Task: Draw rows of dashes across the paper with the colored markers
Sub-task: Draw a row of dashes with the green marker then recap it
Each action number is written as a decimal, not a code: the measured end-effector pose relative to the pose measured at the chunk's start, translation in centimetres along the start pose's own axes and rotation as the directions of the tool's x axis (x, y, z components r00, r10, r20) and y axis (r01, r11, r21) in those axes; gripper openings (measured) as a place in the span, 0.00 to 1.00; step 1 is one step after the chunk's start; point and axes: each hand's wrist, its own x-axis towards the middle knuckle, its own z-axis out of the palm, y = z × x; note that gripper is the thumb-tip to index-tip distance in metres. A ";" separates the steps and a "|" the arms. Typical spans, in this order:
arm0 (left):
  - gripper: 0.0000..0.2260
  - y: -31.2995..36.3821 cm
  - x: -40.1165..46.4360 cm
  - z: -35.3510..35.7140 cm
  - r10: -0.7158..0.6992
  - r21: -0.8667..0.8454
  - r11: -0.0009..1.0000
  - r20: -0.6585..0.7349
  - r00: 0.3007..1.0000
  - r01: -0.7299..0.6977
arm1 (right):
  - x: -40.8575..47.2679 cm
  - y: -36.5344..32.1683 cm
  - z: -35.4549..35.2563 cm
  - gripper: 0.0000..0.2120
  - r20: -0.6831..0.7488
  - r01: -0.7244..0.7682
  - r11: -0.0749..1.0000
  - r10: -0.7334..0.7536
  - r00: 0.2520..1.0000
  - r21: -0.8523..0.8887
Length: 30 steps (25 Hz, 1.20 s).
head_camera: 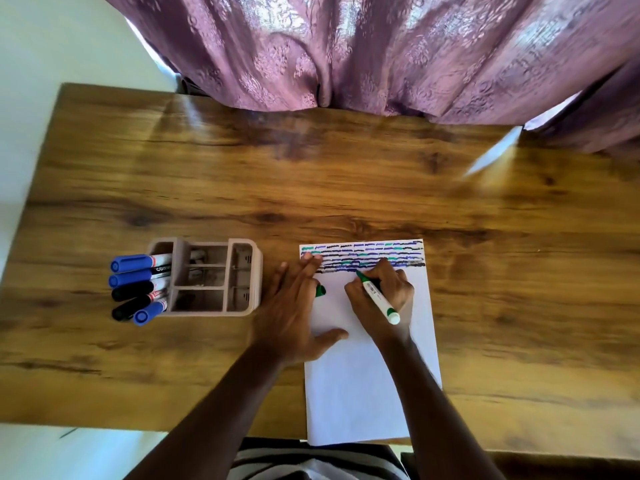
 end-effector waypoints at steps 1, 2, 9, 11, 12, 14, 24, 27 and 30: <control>0.49 0.0 0.0 0.0 0.001 0.004 1.000 0.004 1.000 -0.001 | 0.0 0.1 0.1 0.12 -0.001 -0.010 1.000 0.010 1.000 -0.003; 0.49 0.0 0.0 0.0 0.002 0.006 1.000 0.009 1.000 -0.002 | 0.0 0.1 0.1 0.12 -0.002 -0.011 1.000 0.011 1.000 -0.006; 0.50 0.2 0.0 -0.3 -0.006 0.019 1.000 0.027 1.000 0.006 | 0.1 0.2 0.3 0.14 0.028 0.018 1.000 -0.018 0.999 -0.002; 0.50 0.1 0.0 -0.4 -0.003 0.009 1.000 0.018 1.000 0.003 | 0.3 0.0 0.2 0.17 0.019 -0.003 1.000 0.003 1.000 0.009; 0.50 0.1 0.0 -0.3 -0.003 0.011 1.000 0.017 1.000 0.002 | 0.4 0.0 0.2 0.18 0.020 -0.013 1.000 0.012 1.000 0.013; 0.50 0.0 0.0 -0.2 0.000 0.013 1.000 0.025 1.000 0.000 | 0.2 0.0 0.2 0.18 0.017 -0.010 1.000 0.010 1.000 0.008; 0.50 0.2 0.0 -0.5 0.006 0.012 1.000 0.024 1.000 -0.006 | 0.3 -0.3 0.0 0.17 0.011 -0.048 0.999 0.048 0.999 0.020; 0.50 0.1 0.1 -0.4 0.001 0.028 1.000 0.031 1.000 -0.002 | 0.4 -0.4 -0.1 0.17 0.031 -0.063 0.997 0.062 0.998 0.047; 0.49 0.2 0.0 -0.3 0.005 0.015 1.000 0.028 1.000 -0.005 | 0.3 -0.4 -0.2 0.16 0.002 -0.064 0.996 0.064 0.998 0.068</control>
